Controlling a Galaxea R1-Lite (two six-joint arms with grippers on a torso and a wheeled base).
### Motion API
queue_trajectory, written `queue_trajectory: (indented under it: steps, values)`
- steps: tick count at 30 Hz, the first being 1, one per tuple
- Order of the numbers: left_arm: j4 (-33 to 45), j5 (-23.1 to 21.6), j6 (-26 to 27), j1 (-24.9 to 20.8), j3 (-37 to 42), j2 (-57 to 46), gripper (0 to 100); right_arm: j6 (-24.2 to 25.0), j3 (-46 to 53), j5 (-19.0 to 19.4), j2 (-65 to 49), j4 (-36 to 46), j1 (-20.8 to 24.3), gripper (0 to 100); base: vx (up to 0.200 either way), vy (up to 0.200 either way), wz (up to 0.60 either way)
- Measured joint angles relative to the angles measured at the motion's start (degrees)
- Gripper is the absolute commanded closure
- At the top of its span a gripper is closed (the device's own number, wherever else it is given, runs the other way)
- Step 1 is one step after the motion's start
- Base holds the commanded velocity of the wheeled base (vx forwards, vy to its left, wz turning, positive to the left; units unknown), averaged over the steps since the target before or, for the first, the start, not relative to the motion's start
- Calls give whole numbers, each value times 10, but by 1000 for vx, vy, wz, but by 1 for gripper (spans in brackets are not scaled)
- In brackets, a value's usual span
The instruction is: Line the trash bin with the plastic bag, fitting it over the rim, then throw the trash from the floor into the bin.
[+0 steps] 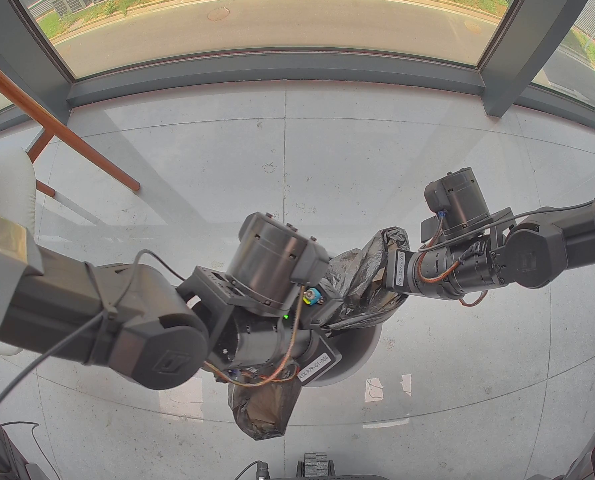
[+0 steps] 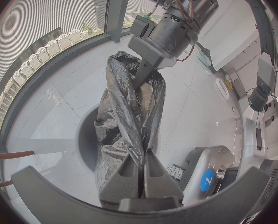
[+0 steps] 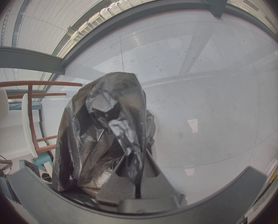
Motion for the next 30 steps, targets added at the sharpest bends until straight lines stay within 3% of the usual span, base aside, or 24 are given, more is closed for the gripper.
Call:
queue_trajectory:
  steps: [11, 18, 19, 30]
  values:
    - [0, 15, -52, -47, -28, 47, 100, -126, 115, 6, -26, -8, -60, 100, 0, 0, 0]
    - [1, 16, -56, -56, -29, 67, 100, -135, 148, 9, -38, -26, -67, 100, 0, 0, 0]
    - [1, 16, -57, -57, -28, 68, 0, -135, 149, 9, -39, -33, -67, 100, 0, 0, 0]
    - [1, 15, -64, -56, -36, 91, 0, -135, 168, 8, -39, -64, -66, 100, 0, 0, 0]
